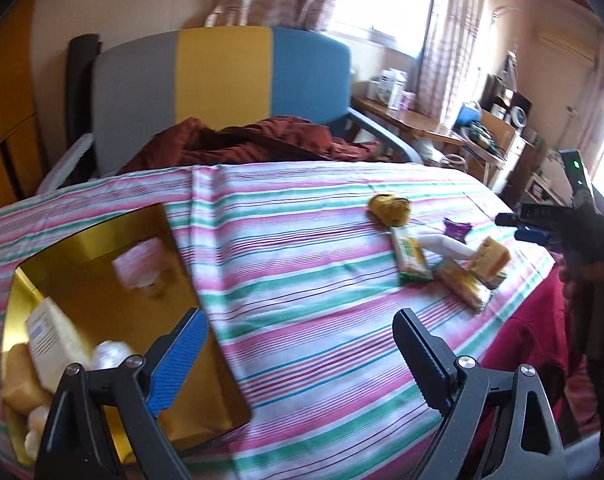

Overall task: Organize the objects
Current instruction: 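Move both tools back to the remaining items, then grasp the white tube with the left tool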

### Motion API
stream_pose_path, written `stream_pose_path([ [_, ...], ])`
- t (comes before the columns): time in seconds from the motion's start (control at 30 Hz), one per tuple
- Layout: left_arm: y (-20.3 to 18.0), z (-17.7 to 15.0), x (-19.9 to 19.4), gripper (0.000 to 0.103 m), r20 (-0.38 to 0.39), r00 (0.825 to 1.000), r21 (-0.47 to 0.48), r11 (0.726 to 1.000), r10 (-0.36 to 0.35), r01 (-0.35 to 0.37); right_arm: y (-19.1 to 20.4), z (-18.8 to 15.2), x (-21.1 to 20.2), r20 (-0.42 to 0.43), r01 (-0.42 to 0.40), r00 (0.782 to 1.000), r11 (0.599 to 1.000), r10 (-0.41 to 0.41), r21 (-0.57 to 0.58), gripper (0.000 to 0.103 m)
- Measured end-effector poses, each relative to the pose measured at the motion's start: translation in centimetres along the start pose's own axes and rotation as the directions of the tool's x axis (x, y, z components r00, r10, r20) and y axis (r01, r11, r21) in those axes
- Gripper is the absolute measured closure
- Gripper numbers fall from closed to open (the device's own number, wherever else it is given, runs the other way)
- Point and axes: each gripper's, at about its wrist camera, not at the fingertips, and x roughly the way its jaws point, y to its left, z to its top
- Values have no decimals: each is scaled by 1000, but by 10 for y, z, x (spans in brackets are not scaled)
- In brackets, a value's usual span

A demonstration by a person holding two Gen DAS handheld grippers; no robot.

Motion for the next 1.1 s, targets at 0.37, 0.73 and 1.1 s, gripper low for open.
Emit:
stream_pose_path([
  [0.37,-57,24,44,11,-84,983,44,985,-161,165,-25,21,30,34,-62,998,995,60,76,44],
  [0.73,-93,36,93,17,-179,959,43,972,-218,229,-56,16,39,61,-241,971,938,233,250,43],
  [1.1,-126,61,140,41,-263,907,-30,942,-330,334,-62,16,38,85,-282,959,922,269,266,42],
])
